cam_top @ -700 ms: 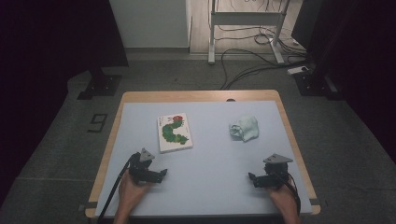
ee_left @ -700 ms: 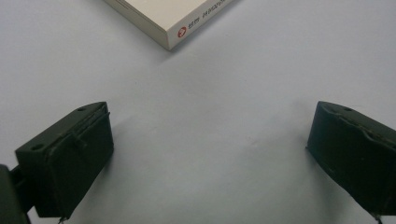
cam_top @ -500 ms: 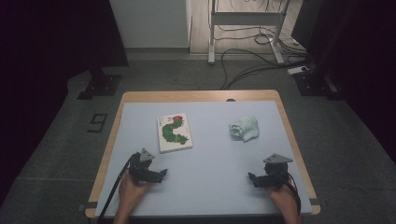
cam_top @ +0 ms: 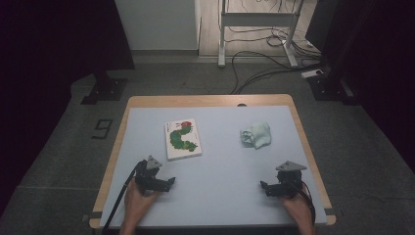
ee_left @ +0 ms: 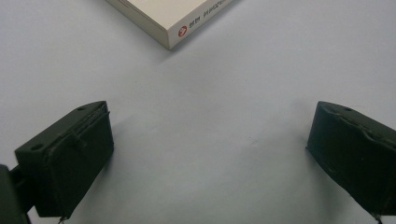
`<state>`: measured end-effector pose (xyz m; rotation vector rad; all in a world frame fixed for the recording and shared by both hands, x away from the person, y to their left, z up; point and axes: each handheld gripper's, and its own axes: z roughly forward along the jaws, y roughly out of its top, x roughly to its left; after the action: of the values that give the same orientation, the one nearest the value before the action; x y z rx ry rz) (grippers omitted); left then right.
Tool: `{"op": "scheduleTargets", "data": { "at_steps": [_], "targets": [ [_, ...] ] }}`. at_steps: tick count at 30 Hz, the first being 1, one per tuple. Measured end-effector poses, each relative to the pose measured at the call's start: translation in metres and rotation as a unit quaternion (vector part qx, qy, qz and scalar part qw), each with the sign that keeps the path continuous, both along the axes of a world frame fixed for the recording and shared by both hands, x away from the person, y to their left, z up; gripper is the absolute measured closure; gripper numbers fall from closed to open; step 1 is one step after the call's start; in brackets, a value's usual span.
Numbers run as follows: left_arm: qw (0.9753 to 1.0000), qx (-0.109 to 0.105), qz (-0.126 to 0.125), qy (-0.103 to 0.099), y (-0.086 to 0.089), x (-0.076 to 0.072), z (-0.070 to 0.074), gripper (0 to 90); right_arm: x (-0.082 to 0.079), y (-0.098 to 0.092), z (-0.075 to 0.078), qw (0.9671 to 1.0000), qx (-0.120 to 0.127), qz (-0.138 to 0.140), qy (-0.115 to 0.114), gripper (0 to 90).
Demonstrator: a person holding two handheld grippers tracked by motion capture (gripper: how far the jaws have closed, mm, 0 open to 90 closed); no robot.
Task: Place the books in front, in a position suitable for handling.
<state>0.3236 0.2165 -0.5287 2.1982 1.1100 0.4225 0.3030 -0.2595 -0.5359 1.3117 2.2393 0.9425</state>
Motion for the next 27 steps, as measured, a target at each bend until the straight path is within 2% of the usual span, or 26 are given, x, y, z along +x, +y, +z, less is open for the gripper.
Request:
{"op": "scheduleTargets", "data": {
  "at_steps": [9,22,27],
  "targets": [
    [1.0,0.0,-0.001,0.001,0.0,0.0,0.0,0.1,0.009,0.002,0.003,0.9999,0.001,0.011,-0.001,2.3],
    [1.0,0.0,-0.001,0.001,0.0,0.0,0.0,0.1,0.037,0.008,0.024,0.9994,0.015,0.024,-0.018,2.1],
    [1.0,0.0,-0.001,0.001,0.0,0.0,0.0,0.1,0.046,0.011,0.03,0.9992,0.014,0.032,-0.021,2.8]
  ]
}}
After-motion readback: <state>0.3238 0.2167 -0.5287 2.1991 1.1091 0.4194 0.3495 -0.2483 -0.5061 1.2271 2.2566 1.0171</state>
